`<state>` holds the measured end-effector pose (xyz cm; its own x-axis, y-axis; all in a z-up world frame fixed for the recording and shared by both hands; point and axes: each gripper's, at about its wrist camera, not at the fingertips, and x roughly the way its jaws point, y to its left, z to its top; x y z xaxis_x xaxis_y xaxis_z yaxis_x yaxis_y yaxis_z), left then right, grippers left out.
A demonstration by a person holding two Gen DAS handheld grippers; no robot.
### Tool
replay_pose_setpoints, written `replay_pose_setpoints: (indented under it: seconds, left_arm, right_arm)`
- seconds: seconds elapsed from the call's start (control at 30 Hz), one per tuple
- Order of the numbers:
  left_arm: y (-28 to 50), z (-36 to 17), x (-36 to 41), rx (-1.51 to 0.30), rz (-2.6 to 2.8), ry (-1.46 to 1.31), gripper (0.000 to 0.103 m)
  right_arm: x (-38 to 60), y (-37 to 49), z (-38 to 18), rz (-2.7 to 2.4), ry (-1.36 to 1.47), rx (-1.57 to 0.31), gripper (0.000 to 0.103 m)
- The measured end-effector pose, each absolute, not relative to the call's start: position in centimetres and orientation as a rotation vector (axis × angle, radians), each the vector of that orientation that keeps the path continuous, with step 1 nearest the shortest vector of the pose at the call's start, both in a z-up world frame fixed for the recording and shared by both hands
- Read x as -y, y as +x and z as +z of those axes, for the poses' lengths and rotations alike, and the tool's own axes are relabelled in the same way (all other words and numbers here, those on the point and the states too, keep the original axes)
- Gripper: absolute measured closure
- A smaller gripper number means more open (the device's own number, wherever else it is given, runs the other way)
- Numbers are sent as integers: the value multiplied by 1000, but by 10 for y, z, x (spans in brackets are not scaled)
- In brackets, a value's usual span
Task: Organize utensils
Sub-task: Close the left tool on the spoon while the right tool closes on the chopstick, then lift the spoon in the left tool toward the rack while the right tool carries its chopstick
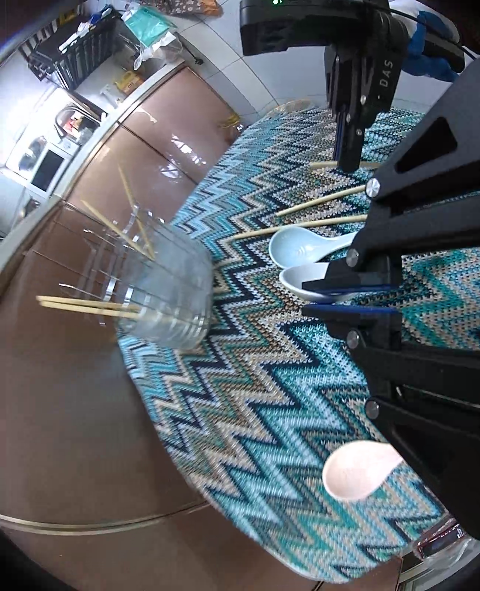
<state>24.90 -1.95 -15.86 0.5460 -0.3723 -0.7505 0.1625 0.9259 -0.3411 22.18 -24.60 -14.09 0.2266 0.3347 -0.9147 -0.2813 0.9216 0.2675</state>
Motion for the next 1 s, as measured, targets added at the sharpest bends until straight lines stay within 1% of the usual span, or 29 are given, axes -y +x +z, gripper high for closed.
replay_pose_setpoints:
  seconds: [0.6,1.0]
  left_arm:
    - [195,-104,4,-796,-255,-237,99]
    - [176,-71,-1,-709,-230,-238,99]
  right_arm:
    - [245,165,-65,450,74,-995,97]
    - [235,151,-31,471,88,-830,97]
